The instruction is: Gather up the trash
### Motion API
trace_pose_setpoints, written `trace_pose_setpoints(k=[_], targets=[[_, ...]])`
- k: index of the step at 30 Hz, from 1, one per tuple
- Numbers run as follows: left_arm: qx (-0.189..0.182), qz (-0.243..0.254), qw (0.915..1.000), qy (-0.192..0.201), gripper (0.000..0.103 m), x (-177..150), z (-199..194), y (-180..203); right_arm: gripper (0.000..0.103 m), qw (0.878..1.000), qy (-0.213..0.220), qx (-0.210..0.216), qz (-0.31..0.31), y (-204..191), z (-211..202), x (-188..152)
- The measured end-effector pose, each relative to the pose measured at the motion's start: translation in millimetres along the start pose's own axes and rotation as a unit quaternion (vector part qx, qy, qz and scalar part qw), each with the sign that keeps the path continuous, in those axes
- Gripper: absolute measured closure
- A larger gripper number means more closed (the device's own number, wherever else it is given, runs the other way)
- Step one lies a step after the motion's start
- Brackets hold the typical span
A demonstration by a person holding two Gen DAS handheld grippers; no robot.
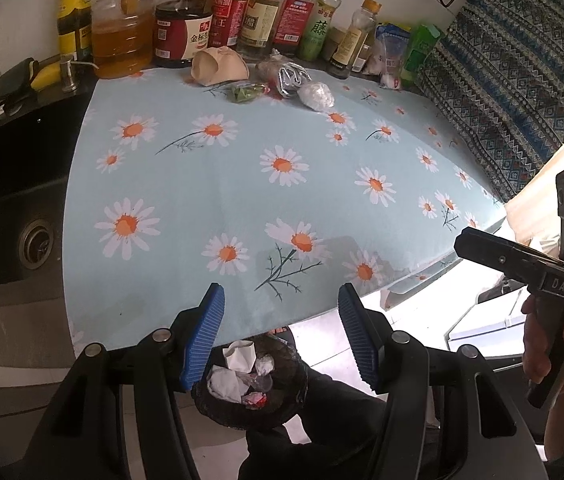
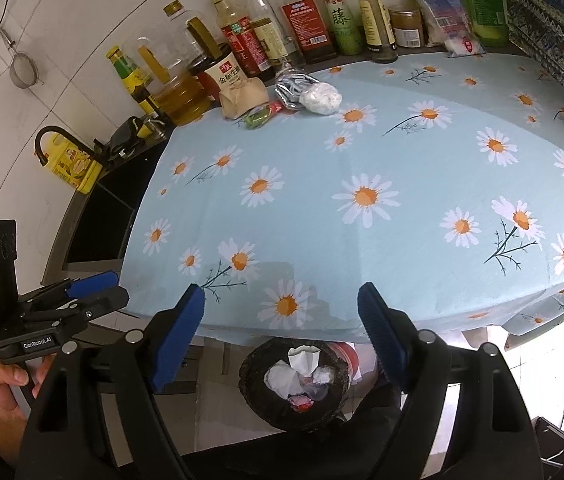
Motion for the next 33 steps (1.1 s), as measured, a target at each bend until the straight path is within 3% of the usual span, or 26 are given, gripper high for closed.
trace_pose_setpoints(k=[6,9,15,17,22,33], targets=[[0.002,0.001,1.0,-0.001,0.046,8.5,5.7,4.6,0.023,1.0,0.002,-0.002,0.006,9.6,0.4,7.4],[0.005,-0.001,1.0,0.003,0.037,13.3,8.1,7.6,0.023,1.0,0.002,-0.002,0.01,16.5,1.4,12.1],[0.008,-0.003,1.0,0.004,0.036,24.2,13.6,12.6,0.023,1.0,0.001,0.0,0.012,27.0,2.6,21.9],[0.011,-0.005,0.9999,0.004,0.035,27.7,16.0,14.0,0.017,1.0,0.002,-0.002,0.013,30.7,2.9,25.0],[0.016,-0.01,0.9998,0.005,0.031,35.4,19.9,16.3,0.016,1.0,0.0,-0.001,0.015,39.5,3.7,32.1],[0.029,-0.024,0.9992,0.014,0.013,53.4,27.1,19.5,0.012,1.0,-0.006,0.001,0.011,55.2,6.5,47.2]])
Point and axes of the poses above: each gripper's, at about its wrist camera, not at the fingertips, and z roughly the way its jaws point, y to its right, x to its top, the point moved 9 cm from there along z, roughly the way its jaws point, and after that the axes turned 1 degree about y, right-handed, at the moved point
